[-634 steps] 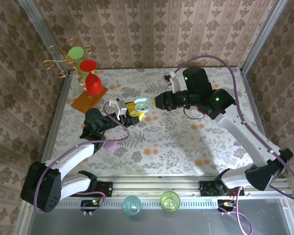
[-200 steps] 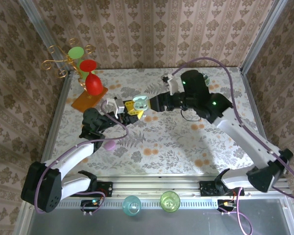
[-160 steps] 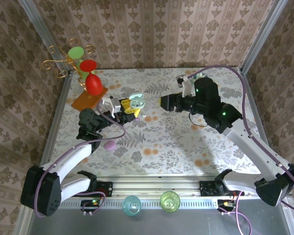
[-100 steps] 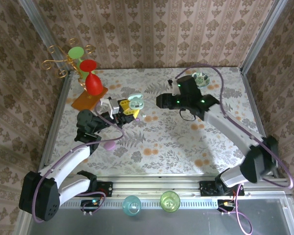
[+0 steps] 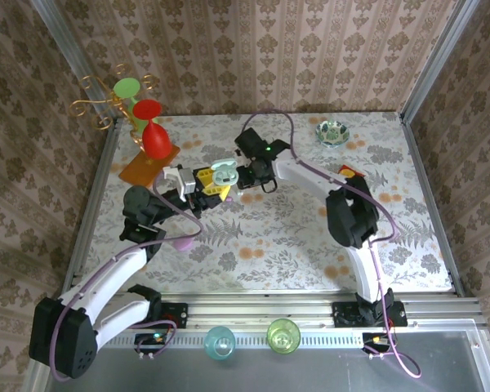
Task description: Insert the wireless bluetooth earbuds into the charging case
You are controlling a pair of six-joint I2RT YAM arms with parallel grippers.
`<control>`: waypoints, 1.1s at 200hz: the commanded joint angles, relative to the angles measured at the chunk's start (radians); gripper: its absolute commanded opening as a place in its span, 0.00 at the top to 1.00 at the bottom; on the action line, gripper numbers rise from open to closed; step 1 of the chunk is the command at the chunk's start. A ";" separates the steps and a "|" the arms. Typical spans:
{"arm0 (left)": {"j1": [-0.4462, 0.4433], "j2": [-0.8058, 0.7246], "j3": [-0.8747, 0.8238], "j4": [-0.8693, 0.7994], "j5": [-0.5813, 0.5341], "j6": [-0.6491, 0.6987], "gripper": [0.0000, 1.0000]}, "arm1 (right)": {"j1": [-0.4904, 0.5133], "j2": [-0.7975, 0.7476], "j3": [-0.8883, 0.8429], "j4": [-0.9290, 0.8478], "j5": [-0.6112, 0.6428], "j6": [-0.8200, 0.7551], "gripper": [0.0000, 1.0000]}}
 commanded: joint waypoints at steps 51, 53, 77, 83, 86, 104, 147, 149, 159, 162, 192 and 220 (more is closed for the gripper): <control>0.005 -0.040 0.010 -0.031 0.037 0.035 0.77 | 0.083 0.288 0.405 -0.330 0.239 -0.101 0.63; 0.005 -0.039 0.009 -0.031 0.036 0.035 0.77 | 0.084 0.295 0.413 -0.334 0.242 -0.103 0.63; 0.005 -0.041 0.007 -0.027 0.037 0.033 0.77 | 0.101 0.373 0.509 -0.383 0.273 -0.119 0.63; 0.005 -0.040 0.007 -0.028 0.037 0.032 0.77 | 0.103 0.391 0.531 -0.395 0.283 -0.121 0.64; 0.005 -0.042 0.007 -0.028 0.038 0.033 0.77 | 0.106 0.398 0.544 -0.400 0.286 -0.121 0.64; 0.005 -0.041 0.007 -0.028 0.038 0.031 0.77 | 0.112 0.437 0.593 -0.413 0.304 -0.119 0.65; 0.005 -0.044 0.006 -0.029 0.038 0.029 0.77 | 0.116 0.489 0.645 -0.423 0.329 -0.119 0.68; 0.005 -0.044 0.005 -0.029 0.038 0.028 0.77 | 0.116 0.490 0.648 -0.424 0.329 -0.119 0.69; 0.005 -0.043 0.006 -0.029 0.037 0.030 0.77 | 0.117 0.496 0.651 -0.422 0.333 -0.124 0.69; 0.005 -0.044 0.007 -0.029 0.036 0.028 0.77 | 0.117 0.497 0.653 -0.421 0.335 -0.126 0.69; 0.005 -0.041 0.006 -0.028 0.036 0.028 0.77 | 0.117 0.519 0.668 -0.413 0.345 -0.139 0.72; 0.005 -0.043 0.007 -0.029 0.038 0.025 0.77 | 0.117 0.547 0.705 -0.424 0.349 -0.144 0.72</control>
